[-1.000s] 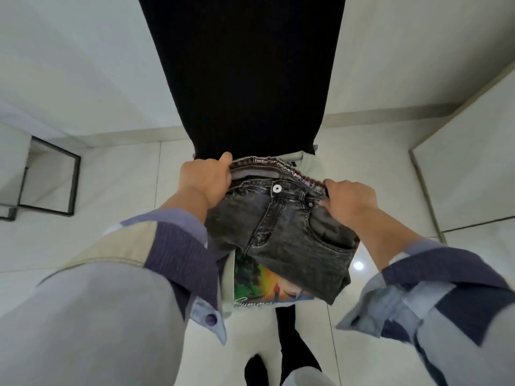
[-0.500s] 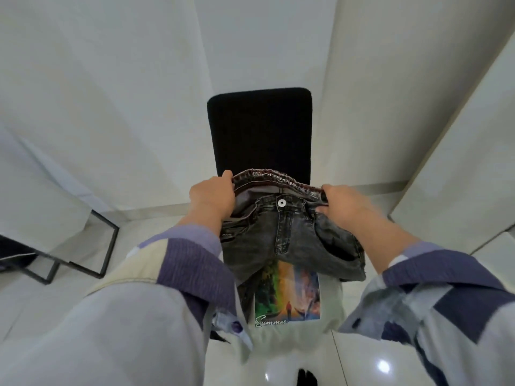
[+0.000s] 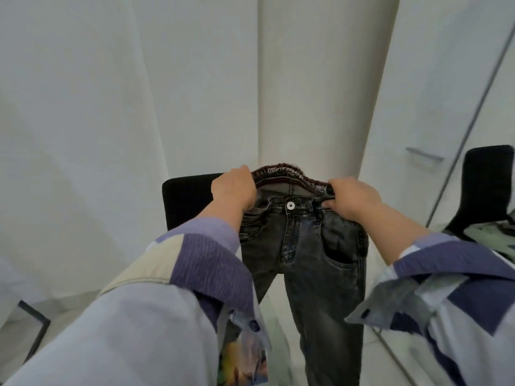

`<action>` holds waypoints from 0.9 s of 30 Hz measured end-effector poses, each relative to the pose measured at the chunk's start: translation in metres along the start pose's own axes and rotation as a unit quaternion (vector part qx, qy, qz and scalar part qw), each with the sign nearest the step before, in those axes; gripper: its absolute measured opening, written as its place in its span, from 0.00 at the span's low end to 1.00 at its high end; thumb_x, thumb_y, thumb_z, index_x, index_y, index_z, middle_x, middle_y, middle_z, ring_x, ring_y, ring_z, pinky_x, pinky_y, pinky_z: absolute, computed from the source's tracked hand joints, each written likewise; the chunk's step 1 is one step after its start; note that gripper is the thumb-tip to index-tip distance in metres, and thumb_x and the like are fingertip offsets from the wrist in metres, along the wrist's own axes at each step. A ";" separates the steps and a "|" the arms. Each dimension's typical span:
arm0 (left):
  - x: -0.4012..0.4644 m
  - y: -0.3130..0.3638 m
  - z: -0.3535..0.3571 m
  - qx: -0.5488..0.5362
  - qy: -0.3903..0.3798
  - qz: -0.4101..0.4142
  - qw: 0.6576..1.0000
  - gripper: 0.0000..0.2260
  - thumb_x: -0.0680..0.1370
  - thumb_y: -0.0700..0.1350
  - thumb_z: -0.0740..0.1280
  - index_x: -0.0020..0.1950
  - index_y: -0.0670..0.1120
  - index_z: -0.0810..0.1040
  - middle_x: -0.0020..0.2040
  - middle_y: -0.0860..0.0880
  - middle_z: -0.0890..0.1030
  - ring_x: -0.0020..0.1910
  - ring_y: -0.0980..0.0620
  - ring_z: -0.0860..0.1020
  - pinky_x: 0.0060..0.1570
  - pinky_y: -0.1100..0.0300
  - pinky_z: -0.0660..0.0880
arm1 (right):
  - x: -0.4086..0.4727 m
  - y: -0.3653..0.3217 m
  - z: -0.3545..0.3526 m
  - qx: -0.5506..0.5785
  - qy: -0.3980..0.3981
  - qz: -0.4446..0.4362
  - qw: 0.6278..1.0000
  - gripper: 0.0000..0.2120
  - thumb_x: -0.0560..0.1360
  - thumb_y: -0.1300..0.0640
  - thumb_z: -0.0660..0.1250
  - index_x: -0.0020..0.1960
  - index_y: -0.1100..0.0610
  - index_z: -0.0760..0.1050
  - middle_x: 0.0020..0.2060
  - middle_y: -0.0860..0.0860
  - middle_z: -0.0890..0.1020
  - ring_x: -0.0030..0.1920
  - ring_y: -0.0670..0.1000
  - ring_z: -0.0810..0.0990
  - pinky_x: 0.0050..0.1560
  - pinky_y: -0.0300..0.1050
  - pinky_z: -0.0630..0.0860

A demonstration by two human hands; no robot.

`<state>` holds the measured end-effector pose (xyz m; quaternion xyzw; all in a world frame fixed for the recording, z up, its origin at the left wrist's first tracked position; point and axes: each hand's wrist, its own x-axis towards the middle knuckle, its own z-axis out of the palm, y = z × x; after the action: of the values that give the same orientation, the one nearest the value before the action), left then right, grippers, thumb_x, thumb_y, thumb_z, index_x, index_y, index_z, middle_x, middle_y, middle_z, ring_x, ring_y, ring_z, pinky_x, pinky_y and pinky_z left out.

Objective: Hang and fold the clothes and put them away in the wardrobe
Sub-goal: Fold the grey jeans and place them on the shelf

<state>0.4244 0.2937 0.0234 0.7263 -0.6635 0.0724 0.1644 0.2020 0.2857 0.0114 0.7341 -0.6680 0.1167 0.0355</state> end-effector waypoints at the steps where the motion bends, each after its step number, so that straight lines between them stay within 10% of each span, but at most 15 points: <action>1: -0.001 0.020 -0.005 -0.026 -0.003 0.001 1.000 0.11 0.80 0.42 0.59 0.61 0.42 0.70 0.58 0.42 0.77 0.56 0.41 0.77 0.43 0.54 0.68 | -0.003 0.015 -0.012 0.017 0.003 0.016 1.000 0.19 0.74 0.46 0.69 0.58 0.56 0.73 0.55 0.56 0.79 0.55 0.59 0.77 0.50 0.49 0.74; 12: -0.029 0.221 -0.049 -0.311 -0.029 0.048 0.949 0.12 0.78 0.39 0.58 0.60 0.37 0.71 0.62 0.37 0.75 0.60 0.39 0.75 0.52 0.53 0.71 | -0.050 0.119 -0.101 0.247 0.106 0.087 0.959 0.11 0.76 0.56 0.65 0.50 0.64 0.78 0.43 0.58 0.79 0.45 0.57 0.77 0.43 0.42 0.68; 18: -0.051 0.268 -0.054 -0.382 -0.015 0.026 0.924 0.15 0.78 0.40 0.57 0.64 0.38 0.69 0.63 0.38 0.74 0.62 0.38 0.73 0.58 0.52 0.71 | -0.063 0.137 -0.110 0.468 0.099 0.173 0.861 0.05 0.75 0.58 0.68 0.47 0.60 0.76 0.35 0.54 0.79 0.34 0.51 0.77 0.32 0.40 0.73; 24: -0.052 0.274 -0.048 -0.509 -0.048 -0.064 0.857 0.14 0.77 0.38 0.59 0.63 0.38 0.69 0.58 0.41 0.76 0.55 0.40 0.77 0.44 0.52 0.79 | -0.080 0.150 -0.114 0.655 -0.036 0.126 0.744 0.09 0.76 0.51 0.66 0.52 0.55 0.78 0.45 0.51 0.83 0.44 0.49 0.81 0.46 0.43 0.76; 27: -0.054 0.279 -0.058 -0.538 -0.021 -0.081 0.839 0.13 0.78 0.39 0.60 0.62 0.38 0.70 0.58 0.41 0.77 0.56 0.42 0.77 0.51 0.56 0.76 | -0.086 0.153 -0.102 0.680 -0.090 0.010 0.728 0.12 0.74 0.63 0.67 0.57 0.55 0.78 0.51 0.53 0.84 0.54 0.52 0.81 0.58 0.48 0.74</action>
<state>0.1494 0.3457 0.1000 0.5761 -0.5396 -0.3252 0.5208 0.0312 0.3748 0.0756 0.5621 -0.4176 0.4736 -0.5342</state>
